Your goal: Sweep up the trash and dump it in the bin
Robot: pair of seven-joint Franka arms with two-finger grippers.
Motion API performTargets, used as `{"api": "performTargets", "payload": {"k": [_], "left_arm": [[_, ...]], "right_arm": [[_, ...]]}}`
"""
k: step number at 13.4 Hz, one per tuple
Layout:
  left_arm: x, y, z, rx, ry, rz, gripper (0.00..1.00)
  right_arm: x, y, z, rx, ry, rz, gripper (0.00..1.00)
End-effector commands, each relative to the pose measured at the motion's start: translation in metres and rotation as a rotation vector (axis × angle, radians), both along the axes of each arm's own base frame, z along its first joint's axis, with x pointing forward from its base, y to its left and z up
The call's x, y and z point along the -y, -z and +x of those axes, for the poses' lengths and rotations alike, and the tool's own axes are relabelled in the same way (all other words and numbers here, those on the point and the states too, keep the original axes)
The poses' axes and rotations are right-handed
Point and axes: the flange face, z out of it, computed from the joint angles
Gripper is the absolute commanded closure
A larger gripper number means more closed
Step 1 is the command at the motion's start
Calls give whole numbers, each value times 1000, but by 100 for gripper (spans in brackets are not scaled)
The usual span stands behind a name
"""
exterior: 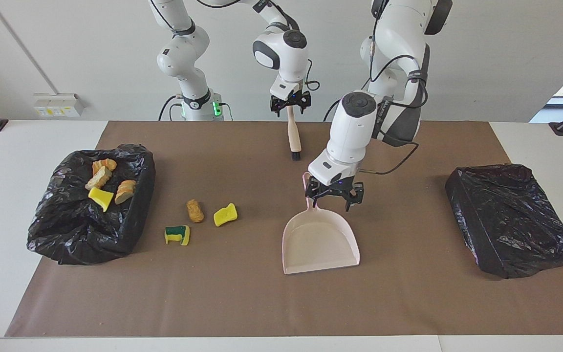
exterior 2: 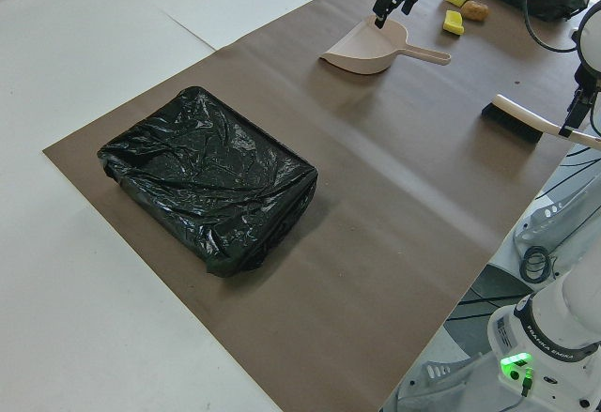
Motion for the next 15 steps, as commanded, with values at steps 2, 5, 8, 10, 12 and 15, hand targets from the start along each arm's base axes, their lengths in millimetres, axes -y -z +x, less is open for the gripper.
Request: {"api": "performTargets", "payload": {"k": [2,5,8,10,12,15], "left_arm": [[-6,24,-22,1,-15,23,0],[2,39,-36,-24,-19,34,0],[4,42,-41,-32,-13,41,0],[15,43,-51,-41,6,46,0],[20,40,-57,-38,7,44,0],[22,42,-67,-39,19,47,24]], "right_arm": [[-2,6,-9,-8,23,4,0],[-1,7,-10,-12,24,-2,0],[2,7,-12,-29,21,-26,0],[2,8,-13,-32,19,-31,28],[1,7,-12,-31,19,-30,45],[1,6,-8,-28,27,-25,72]]}}
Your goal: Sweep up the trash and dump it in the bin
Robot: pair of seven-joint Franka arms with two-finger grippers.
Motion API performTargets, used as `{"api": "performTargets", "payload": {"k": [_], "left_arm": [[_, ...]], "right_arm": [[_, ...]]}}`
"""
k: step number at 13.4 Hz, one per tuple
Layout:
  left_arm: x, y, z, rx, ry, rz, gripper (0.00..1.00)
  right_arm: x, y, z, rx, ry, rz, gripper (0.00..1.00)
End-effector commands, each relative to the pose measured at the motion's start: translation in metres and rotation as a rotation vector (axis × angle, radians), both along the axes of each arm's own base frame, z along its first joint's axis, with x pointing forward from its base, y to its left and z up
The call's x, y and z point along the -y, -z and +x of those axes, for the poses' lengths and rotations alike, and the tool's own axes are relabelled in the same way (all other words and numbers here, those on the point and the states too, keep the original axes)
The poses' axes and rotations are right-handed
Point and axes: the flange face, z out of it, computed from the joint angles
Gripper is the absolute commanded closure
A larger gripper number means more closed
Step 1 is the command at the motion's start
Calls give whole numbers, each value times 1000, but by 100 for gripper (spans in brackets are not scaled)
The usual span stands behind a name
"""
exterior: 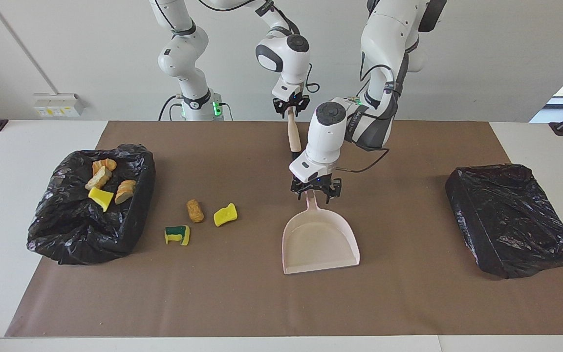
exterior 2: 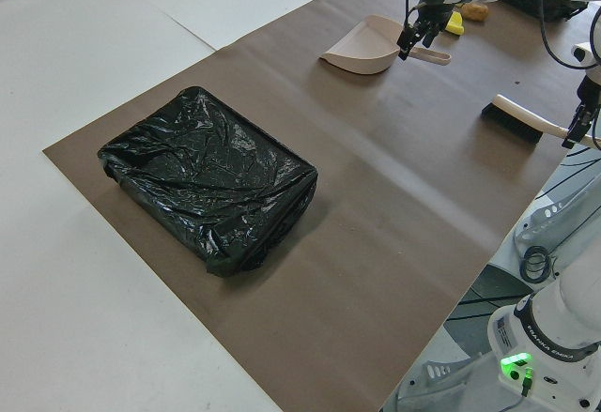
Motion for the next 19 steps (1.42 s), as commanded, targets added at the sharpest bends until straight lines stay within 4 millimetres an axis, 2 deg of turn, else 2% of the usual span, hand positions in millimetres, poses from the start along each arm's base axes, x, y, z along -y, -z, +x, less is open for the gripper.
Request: {"api": "performTargets", "payload": {"k": [1,2,3,4,6,8,9,10,12,13,15,17,19], "left_arm": [[-5,-3,-12,22,-3,14,33],[-7,-3,-12,20,-4,16,41],[-9,-2,-12,17,-6,18,53],[-10,0,-12,13,-11,20,57],[-14,5,-19,2,-8,31,60],[-14,2,-16,7,-7,26,84],[-17,1,-14,7,-3,29,94],[-18,0,-11,10,2,30,100],[-25,-8,-4,20,59,37,100],[-39,-19,4,36,100,41,100],[-52,-33,6,30,221,67,100],[-65,-36,8,6,377,100,100],[-69,-34,8,-14,528,121,100]], "right_arm": [[3,-7,4,-11,33,9,77],[3,-7,6,-10,36,12,82],[3,-9,11,-5,40,17,90],[4,-9,15,3,41,16,100],[4,-9,19,10,34,17,100],[9,-9,26,12,17,12,100],[16,-14,32,23,-4,5,100],[29,-25,44,28,-7,-11,100],[45,-43,57,27,-26,-12,100],[51,-45,61,22,-32,-17,100],[57,-44,66,35,-52,-46,100],[79,-46,87,49,-41,-86,100],[112,-69,123,40,-10,-84,100]]}}
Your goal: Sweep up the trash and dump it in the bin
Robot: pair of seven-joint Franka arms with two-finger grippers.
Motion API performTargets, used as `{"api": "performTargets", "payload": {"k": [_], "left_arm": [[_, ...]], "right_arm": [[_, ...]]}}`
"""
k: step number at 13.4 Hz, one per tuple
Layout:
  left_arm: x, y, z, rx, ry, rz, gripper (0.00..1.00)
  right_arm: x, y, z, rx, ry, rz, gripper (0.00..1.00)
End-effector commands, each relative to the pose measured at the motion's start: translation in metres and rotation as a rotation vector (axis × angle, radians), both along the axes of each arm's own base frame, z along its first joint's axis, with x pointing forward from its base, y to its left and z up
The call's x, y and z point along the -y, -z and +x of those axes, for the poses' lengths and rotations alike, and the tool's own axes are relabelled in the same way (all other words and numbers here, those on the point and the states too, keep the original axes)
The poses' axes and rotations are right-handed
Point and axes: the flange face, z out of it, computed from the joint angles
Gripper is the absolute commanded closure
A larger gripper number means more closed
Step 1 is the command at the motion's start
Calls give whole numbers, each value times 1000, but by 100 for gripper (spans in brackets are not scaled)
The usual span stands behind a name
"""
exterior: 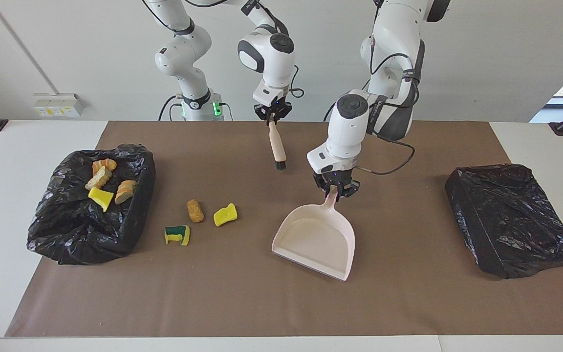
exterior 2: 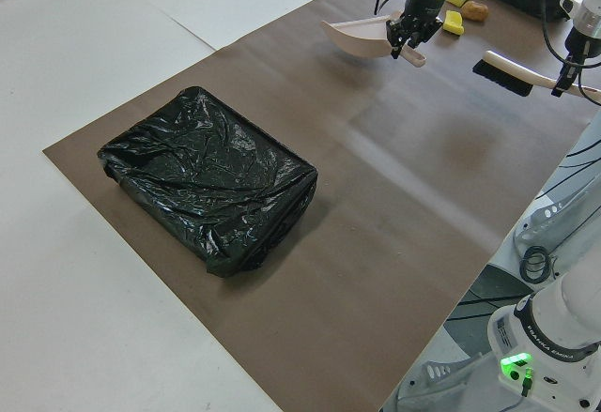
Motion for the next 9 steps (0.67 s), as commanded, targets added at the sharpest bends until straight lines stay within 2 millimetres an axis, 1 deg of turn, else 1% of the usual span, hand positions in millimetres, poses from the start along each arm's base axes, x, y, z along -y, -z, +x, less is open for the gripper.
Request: {"api": "performTargets", "payload": {"k": [1,2,3,4,5,6,7,8,9], "left_arm": [[-9,-3,-7,-23,162,48,100],[-10,-2,-8,-28,206,53,100],[-11,-1,-10,-35,261,61,100],[-12,-1,-10,-41,310,65,100],[-10,-1,-11,-42,349,66,100],[-13,0,-11,-54,357,71,100],[-19,0,-9,-57,350,72,100],[-19,2,-10,-62,370,75,100],[-18,2,-12,-65,428,78,100]], "right_arm": [[51,-39,51,-21,20,-10,100],[73,-48,72,-30,33,-8,100],[92,-50,91,-31,46,-2,100],[105,-48,106,-39,57,-5,100],[123,-47,122,-46,72,-15,100],[140,-48,135,-53,69,-35,100],[157,-43,146,-62,61,-34,100],[180,-38,164,-61,54,-23,100],[203,-33,190,-67,39,-24,100]]}}
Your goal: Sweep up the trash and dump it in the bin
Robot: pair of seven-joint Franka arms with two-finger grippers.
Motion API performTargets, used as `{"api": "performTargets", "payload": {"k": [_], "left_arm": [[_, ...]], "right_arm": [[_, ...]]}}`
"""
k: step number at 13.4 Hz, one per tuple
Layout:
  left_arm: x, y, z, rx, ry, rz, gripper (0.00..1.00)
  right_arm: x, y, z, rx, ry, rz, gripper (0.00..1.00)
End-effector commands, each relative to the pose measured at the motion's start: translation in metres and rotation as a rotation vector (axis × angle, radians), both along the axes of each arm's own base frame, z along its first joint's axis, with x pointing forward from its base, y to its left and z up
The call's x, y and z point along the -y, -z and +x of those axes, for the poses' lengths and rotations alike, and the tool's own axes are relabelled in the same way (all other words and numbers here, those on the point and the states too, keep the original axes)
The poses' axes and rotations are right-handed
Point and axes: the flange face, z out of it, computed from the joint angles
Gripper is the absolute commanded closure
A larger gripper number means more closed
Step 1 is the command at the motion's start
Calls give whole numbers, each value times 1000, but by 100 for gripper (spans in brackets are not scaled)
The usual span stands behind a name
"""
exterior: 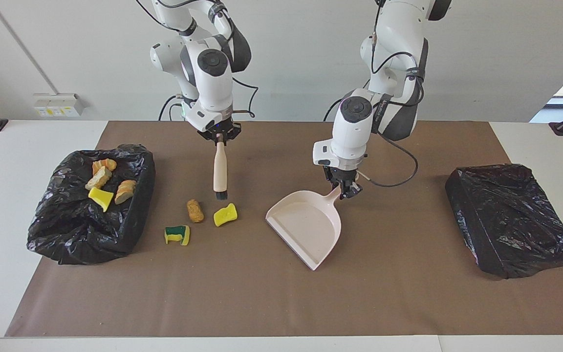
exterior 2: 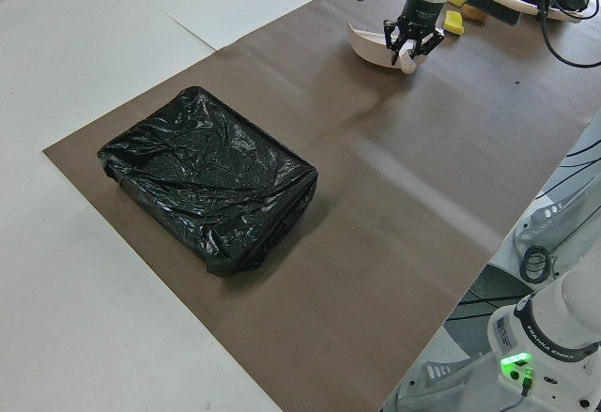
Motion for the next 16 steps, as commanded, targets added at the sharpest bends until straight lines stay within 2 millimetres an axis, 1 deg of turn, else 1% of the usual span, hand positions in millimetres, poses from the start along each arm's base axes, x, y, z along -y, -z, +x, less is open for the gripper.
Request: {"api": "performTargets", "payload": {"k": [1,3,4,6,7,8,9,10,11,12,14,16], "left_arm": [[-6,-5,-11,-7,131,26,100],[-4,-4,-21,-13,191,30,100],[4,-6,-30,-10,211,30,100],[24,-1,-47,-13,249,33,100],[24,0,-48,-13,249,36,100],[23,1,-51,-13,250,36,100],[21,2,-52,-9,252,37,100],[17,2,-49,0,252,44,100],[15,4,-49,3,253,43,100],[13,6,-49,5,251,41,100],[10,6,-49,7,250,40,100],[8,8,-49,6,251,41,100]], "right_arm": [[46,9,62,-14,-52,-25,100],[67,9,92,6,-88,-75,100],[82,11,106,8,-105,-91,100],[108,22,131,10,-153,-157,100],[116,27,138,12,-164,-188,100],[117,31,141,13,-178,-208,100],[119,38,142,1,-180,-215,100],[118,44,142,-4,-184,-216,100],[119,48,140,-10,-182,-213,100],[116,52,135,-30,-175,-204,100],[104,66,122,-60,-182,-182,100],[84,73,114,-78,-162,-116,100]]}}
